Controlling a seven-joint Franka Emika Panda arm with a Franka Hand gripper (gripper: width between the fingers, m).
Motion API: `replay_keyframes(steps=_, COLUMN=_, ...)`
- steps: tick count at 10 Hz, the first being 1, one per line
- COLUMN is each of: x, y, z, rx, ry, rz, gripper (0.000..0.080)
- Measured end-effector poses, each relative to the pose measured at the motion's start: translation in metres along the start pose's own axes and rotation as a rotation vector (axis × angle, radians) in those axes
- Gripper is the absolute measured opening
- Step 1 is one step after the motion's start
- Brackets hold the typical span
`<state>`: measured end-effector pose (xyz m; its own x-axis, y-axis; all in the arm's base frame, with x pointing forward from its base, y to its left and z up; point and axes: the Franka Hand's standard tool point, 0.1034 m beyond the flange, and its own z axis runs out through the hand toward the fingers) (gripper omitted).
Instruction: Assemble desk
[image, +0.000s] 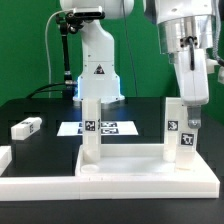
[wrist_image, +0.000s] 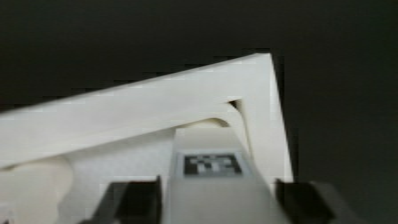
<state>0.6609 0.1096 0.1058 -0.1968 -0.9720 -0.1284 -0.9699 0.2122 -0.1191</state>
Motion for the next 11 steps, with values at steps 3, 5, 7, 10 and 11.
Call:
replay_keyframes(steps=3, x=0.002, y=-0.001, z=-0.003, rx=-0.019, ry=0.006, rz=-0.532, gripper=0.0635)
replay_keyframes(steps=5, x=-0.001, y=0.003, z=-0.003, rx=-0.022, ry=0.005, rz=-0.686, gripper=0.0647)
replay_keyframes(steps=7, x=0.001, y=0.003, z=-0.004, rx=-0.043, ry=0.020, rz=-0.898, gripper=0.0649)
replay_keyframes(steps=10, x=0.007, y=-0.013, z=-0.009, rx=-0.094, ry=0.070, rz=-1.536, gripper=0.0649)
replay_keyframes(steps=11, x=0.007, y=-0.012, z=-0.008, rx=-0.099, ry=0.068, rz=-1.611, gripper=0.0649)
